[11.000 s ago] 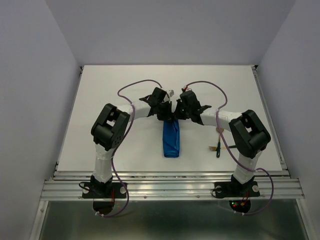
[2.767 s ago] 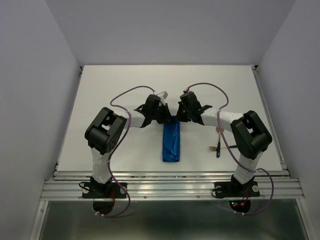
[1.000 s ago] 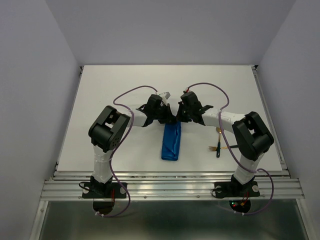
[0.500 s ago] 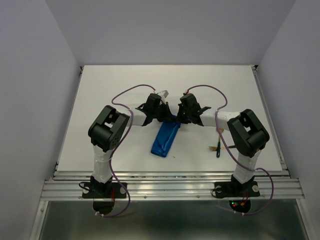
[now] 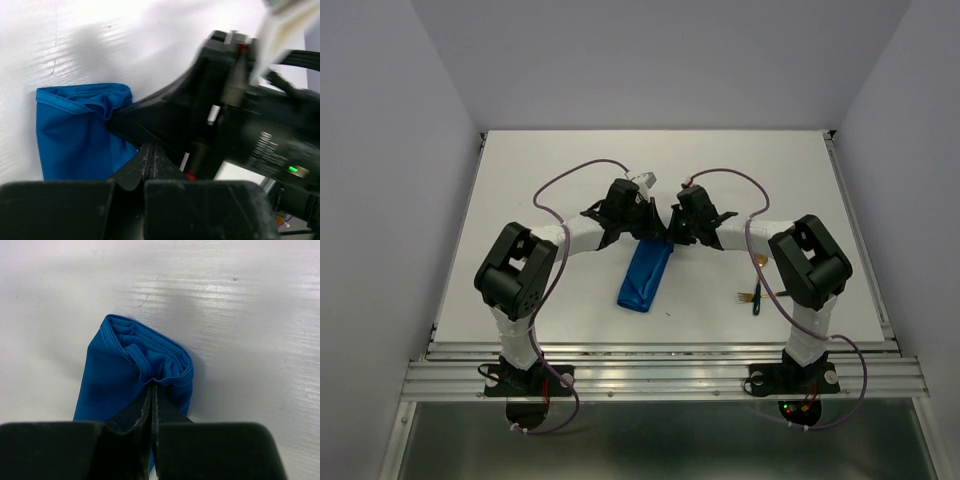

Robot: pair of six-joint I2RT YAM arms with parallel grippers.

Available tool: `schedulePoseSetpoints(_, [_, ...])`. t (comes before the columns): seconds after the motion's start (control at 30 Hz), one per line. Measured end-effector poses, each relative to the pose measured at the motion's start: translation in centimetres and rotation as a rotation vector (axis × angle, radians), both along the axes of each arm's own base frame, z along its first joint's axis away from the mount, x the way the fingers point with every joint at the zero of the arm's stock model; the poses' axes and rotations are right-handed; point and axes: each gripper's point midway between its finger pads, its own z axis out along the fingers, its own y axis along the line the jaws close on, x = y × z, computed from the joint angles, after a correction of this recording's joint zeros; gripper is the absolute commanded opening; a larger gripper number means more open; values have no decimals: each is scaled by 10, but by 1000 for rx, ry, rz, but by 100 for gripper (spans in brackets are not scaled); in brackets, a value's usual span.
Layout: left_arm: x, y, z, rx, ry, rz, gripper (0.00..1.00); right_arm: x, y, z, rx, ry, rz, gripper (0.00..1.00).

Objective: Fold the napkin into a case and place the utensils inside
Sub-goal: Stuff the top corner of the smaller-rectangle-folded napkin into the folded napkin, then smooth out the smaller rectangle-folded napkin at the center of the board.

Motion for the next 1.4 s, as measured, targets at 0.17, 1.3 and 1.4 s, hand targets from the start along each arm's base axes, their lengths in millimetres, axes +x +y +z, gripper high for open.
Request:
schedulePoseSetpoints(0.17, [-11, 5, 29, -22, -49, -12, 0, 2, 4, 1, 6, 0, 5, 3])
schedulePoseSetpoints(1.3, [-33, 87, -3, 187, 15, 158, 0, -12, -19, 29, -240, -54, 122, 40])
schedulePoseSetpoints(1.4, [-33, 88, -6, 195, 18, 162, 0, -16, -16, 23, -270, -47, 138, 39])
